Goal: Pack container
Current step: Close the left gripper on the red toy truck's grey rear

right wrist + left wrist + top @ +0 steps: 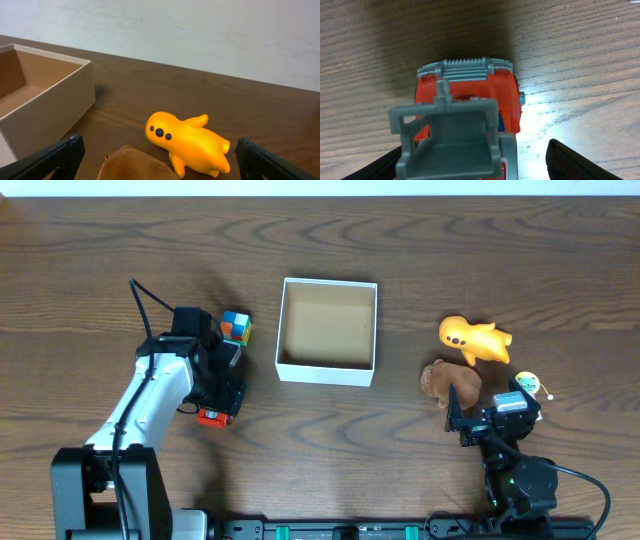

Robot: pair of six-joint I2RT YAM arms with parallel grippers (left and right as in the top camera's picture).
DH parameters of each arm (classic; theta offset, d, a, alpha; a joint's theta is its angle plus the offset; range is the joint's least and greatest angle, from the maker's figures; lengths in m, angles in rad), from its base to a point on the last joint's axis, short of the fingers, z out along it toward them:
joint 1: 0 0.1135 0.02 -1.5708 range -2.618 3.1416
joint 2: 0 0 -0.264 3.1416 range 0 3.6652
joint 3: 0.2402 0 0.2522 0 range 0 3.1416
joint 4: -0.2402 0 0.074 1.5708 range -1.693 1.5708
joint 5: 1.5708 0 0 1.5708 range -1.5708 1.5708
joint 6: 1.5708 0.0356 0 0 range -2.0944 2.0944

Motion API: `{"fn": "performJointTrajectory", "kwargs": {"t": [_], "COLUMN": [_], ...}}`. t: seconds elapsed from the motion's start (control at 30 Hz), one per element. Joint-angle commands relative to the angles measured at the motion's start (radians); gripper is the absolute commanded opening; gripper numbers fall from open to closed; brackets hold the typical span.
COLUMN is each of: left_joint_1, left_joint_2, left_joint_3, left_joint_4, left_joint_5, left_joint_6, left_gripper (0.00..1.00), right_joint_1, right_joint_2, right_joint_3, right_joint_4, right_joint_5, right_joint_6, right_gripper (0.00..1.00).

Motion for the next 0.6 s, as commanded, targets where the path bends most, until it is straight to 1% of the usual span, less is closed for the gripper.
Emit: {"fn": "performJointTrajectory", "kwargs": {"t": [0.0, 0.57], "left_joint_1": [0.002, 0.002], "left_joint_2": [0.007, 0.014], "left_joint_3": [-0.019, -0.026], "left_joint_4": [-0.001, 0.010], "left_joint_5": [0.002, 0.002], "left_joint_6": [0.002, 0.003], "left_gripper": [0.80, 0.80], "right_joint_1": [-0.005, -0.005], "right_joint_2": [-0.002, -0.002], "right_joint_3": [-0.002, -0.002], "right_joint_4": [-0.004, -0.004], "right_joint_5": [0.000, 0.001], "right_joint_6": [0.015, 0.015], "right_gripper": [0.99, 0.99]}}
